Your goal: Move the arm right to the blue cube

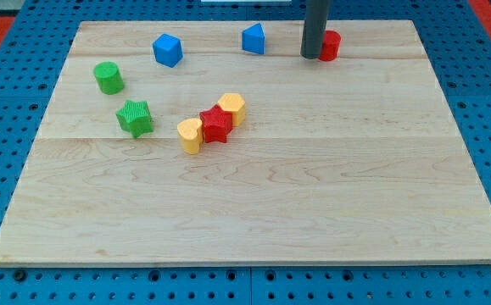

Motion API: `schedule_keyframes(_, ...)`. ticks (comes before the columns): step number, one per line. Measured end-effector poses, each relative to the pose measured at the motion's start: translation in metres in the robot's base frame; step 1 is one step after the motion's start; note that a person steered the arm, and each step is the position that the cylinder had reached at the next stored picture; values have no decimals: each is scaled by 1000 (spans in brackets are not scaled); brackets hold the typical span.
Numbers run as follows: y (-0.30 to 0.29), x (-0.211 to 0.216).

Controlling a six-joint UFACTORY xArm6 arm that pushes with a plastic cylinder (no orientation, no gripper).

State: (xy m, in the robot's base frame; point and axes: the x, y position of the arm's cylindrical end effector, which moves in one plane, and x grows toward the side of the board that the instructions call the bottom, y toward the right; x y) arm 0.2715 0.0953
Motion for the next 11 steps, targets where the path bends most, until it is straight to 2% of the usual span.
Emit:
schedule_keyframes(1, 1, 28)
schedule_keyframes(2, 33, 51)
schedule_keyframes(8, 37, 48)
schedule_keyframes(10, 33, 32)
schedule_keyframes(11, 4, 12)
